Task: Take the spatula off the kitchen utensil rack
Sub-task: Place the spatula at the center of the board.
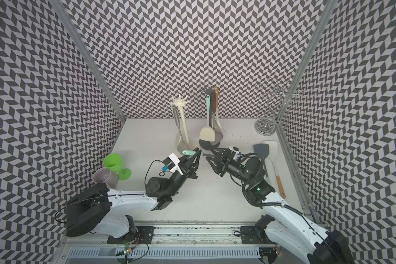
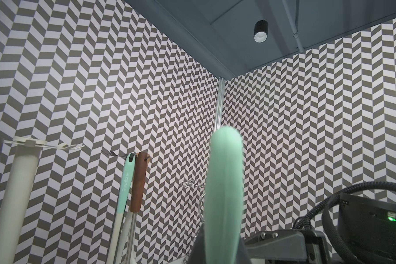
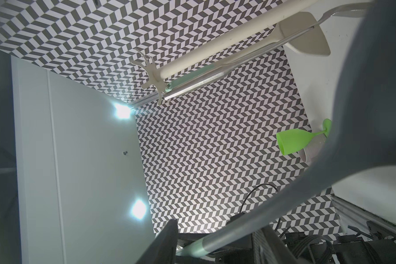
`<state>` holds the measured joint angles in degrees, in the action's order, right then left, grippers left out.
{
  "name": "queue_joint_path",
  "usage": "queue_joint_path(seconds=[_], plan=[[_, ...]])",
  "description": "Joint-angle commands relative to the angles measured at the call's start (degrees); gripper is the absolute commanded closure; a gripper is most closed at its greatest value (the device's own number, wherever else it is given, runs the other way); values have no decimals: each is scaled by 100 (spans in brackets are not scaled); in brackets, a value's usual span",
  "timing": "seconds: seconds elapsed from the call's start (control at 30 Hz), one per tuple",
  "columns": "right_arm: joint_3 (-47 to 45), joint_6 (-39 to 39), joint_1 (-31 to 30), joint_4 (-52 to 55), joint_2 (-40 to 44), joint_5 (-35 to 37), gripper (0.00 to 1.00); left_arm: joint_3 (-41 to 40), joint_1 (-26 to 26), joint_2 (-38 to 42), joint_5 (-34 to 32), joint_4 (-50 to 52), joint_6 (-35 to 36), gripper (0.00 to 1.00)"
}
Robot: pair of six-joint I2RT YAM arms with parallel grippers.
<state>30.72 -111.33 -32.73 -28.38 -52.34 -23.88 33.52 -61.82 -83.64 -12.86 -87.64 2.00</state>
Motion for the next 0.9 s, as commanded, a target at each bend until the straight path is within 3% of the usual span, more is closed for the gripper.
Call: queue_joint_path(seconds=[0.0, 0.3, 0.5, 0.7, 0.87], plan=[[202, -196, -26, -348, -34, 187, 49, -82, -84, -39, -67, -488, 203, 100], [352, -301, -23, -645, -464, 71, 67, -173, -117, -210, 40, -707, 195, 100], [497, -179, -31, -431, -457, 129, 99, -281, -131, -319, 40, -845, 159, 100], [453, -65, -27, -210, -274, 588, 100, -396, -132, -383, -14, -891, -36, 100], [462, 369, 20, 430, 25, 1382, 100, -468, -81, -201, -27, -507, -507, 46]])
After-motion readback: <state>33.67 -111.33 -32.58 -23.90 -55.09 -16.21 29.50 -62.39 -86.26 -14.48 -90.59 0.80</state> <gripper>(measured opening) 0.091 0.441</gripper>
